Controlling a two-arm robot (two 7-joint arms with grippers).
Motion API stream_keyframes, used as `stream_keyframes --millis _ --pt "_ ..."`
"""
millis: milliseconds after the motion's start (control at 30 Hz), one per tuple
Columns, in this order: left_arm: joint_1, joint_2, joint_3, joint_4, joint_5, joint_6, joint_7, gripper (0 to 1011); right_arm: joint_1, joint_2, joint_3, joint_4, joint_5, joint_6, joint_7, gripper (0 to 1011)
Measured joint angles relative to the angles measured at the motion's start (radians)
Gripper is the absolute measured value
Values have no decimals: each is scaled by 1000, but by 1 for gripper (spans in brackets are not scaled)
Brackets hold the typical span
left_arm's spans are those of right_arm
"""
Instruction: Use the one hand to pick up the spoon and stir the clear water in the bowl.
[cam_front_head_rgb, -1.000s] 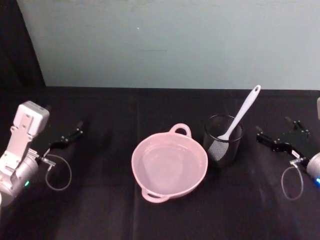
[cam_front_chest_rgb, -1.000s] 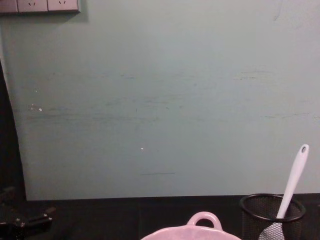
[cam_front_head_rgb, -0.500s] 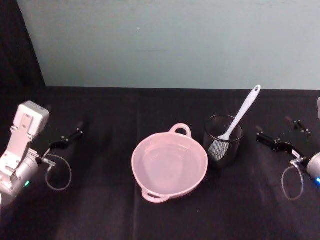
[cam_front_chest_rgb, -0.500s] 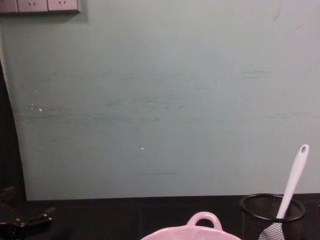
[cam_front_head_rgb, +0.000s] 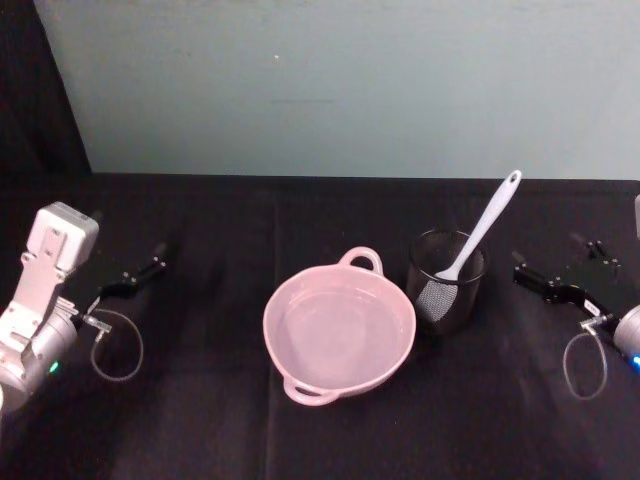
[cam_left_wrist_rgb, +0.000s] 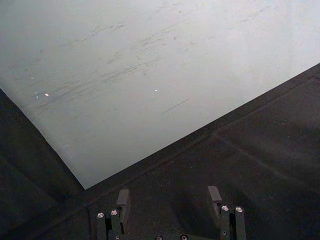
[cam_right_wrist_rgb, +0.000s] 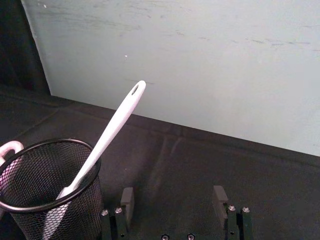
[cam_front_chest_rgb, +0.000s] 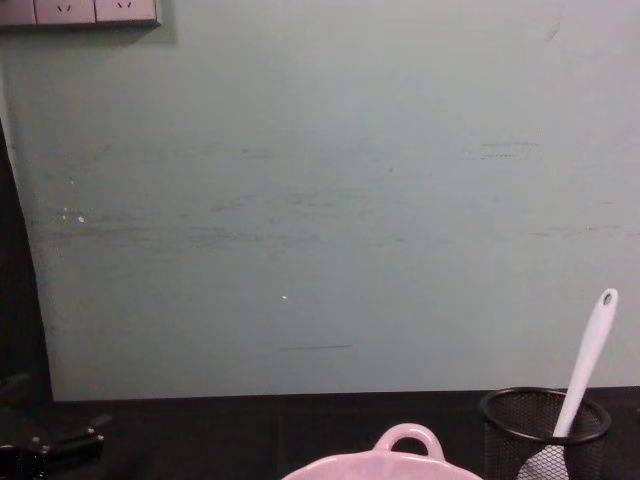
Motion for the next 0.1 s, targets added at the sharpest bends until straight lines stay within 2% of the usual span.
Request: stream_keyframes --millis 100 --pt "0 0 0 0 0 0 0 1005 0 0 0 0 0 0 0 1002"
